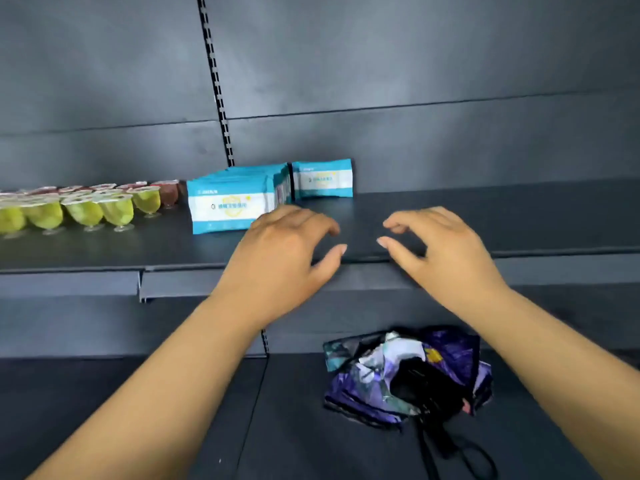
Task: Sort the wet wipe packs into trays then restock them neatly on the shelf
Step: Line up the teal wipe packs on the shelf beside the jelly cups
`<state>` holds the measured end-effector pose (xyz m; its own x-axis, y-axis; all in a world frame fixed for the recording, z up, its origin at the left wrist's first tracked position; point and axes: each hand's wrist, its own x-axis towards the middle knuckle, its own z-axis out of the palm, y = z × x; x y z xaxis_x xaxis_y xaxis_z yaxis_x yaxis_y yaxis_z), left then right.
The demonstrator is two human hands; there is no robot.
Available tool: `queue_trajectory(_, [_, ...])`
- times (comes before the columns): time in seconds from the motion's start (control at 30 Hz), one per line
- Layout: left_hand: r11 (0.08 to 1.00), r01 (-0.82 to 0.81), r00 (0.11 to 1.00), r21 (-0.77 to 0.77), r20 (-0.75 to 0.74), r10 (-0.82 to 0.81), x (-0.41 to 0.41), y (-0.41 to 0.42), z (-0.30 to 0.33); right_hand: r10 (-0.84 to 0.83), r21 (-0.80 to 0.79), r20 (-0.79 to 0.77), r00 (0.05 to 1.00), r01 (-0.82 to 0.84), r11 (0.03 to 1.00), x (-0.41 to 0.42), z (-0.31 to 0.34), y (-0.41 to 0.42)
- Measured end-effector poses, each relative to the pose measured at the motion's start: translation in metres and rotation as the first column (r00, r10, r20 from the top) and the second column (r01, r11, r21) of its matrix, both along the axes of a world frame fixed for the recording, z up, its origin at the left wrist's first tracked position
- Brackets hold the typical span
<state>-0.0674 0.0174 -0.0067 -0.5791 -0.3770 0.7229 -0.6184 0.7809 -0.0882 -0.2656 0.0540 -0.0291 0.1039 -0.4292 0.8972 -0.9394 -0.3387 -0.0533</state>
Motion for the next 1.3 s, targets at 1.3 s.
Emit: queue_trajectory(1.3, [0.209,-0.511,0.852,0.834,0.523,0.0,0.013,0.305,-0.666,-0.81,0.753,0.223,0.543,-0.623,-0.21,0.034,-0.658,0.261])
